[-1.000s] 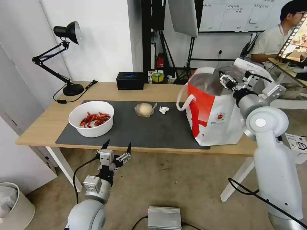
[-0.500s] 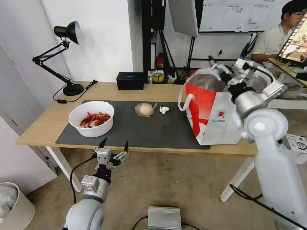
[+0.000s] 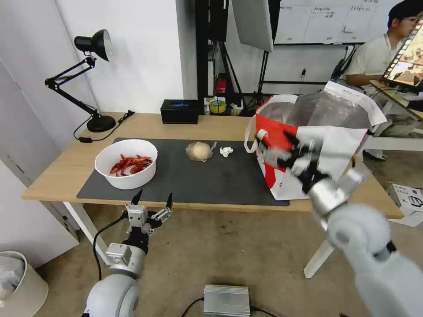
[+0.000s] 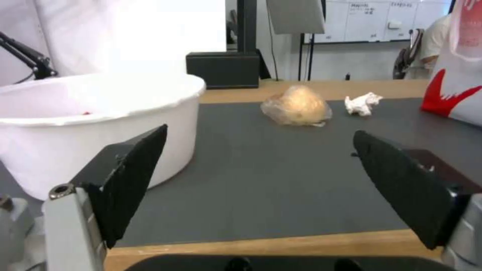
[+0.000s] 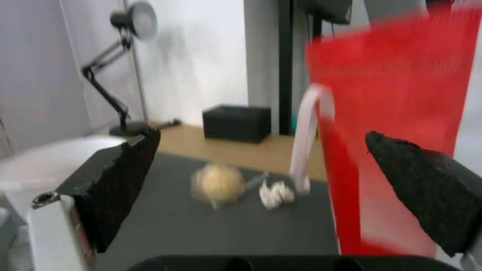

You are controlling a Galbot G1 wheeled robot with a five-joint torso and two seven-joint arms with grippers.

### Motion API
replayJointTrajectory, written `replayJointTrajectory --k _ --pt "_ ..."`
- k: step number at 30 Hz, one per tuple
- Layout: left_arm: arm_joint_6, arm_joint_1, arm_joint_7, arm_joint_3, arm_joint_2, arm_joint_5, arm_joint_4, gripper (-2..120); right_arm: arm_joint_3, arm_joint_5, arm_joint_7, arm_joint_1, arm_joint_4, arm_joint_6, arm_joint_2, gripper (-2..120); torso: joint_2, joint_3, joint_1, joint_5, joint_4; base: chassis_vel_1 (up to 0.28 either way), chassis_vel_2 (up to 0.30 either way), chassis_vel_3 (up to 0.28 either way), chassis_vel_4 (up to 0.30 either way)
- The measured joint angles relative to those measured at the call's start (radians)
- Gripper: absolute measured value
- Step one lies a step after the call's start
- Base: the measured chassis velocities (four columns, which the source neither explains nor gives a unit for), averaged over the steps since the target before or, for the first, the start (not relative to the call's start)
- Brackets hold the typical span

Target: Pick up the trash from the table and place it into the takeout bag.

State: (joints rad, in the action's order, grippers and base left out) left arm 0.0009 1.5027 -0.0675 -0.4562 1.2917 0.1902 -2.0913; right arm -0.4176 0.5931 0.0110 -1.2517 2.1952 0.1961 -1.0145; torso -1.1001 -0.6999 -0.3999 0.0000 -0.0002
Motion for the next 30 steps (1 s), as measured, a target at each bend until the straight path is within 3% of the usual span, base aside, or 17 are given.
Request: replayJointTrajectory --k 8,11,23,30 --pt "-0.021 0.013 0.015 -0.011 -0.015 0.0 0.032 100 0.064 -0.144 -0.027 -0.119 -0.018 -0.087 -0.059 100 0.0 0.0 0.0 -0.0001 0.0002 0.0 0.0 0.0 0.0" --pt "-0.025 0.042 0.053 -0.024 -0.028 0.014 0.037 100 0.09 -0.186 -0.028 -0.177 -0.045 -0.149 -0.08 100 0.0 0.0 0.0 -0.0002 0.0001 0.0 0.0 0.0 0.0" --pt "-0.052 0.092 0.153 -0.065 -0.05 0.027 0.045 100 0.146 -0.259 -0.031 -0.279 -0.135 -0.31 -0.128 100 0.0 0.0 0.0 -0.0001 0.0002 0.0 0.0 0.0 0.0" --pt "-0.07 0.091 0.179 -0.067 -0.051 0.033 0.064 100 0.151 -0.265 -0.029 -0.297 -0.164 -0.352 -0.137 100 0.0 0.0 0.0 0.0 0.0001 0.0 0.0 0.0 0.0"
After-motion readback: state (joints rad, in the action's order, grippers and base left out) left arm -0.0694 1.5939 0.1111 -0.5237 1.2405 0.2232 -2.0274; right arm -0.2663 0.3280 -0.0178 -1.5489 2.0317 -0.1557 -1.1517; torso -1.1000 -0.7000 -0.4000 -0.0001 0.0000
